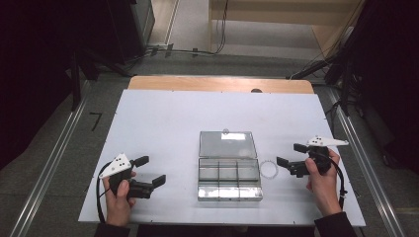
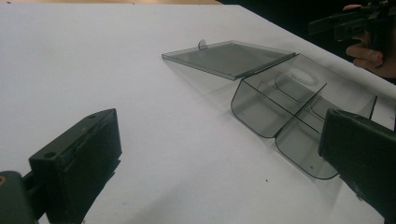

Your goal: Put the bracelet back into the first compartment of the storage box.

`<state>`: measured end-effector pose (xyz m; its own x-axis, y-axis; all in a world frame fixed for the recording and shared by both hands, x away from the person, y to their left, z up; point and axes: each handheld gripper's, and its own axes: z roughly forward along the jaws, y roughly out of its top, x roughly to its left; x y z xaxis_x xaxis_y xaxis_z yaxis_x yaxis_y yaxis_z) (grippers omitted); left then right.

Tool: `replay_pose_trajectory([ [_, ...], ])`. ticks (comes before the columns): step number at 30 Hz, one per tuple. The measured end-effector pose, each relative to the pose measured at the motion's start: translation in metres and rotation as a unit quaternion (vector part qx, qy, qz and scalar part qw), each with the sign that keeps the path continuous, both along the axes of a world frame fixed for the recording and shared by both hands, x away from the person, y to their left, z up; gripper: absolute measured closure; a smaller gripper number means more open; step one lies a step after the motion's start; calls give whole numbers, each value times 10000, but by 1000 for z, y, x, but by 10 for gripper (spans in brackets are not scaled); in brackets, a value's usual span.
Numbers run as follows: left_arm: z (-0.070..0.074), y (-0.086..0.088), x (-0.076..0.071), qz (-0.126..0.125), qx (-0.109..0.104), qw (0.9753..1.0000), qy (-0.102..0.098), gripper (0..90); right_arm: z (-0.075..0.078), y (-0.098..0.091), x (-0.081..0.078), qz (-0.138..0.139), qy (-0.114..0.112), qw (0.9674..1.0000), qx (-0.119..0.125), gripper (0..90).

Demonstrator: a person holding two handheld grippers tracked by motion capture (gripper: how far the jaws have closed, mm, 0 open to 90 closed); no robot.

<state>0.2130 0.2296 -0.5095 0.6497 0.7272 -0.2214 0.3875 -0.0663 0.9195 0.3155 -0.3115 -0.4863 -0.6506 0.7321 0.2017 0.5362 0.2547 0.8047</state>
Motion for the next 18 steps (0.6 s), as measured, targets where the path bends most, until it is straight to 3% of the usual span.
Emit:
replay_pose_trajectory([
  [9,-3,11,-3,87,-12,10000,29,0,-6,2,3,-35,102,9995,-313,1],
  [15,-5,18,-3,157,-39,9999,47,0,-8,2,4,-101,170,9990,-399,61],
  [18,-6,20,-3,185,-53,9998,62,0,-10,3,5,-157,221,9987,-424,171],
])
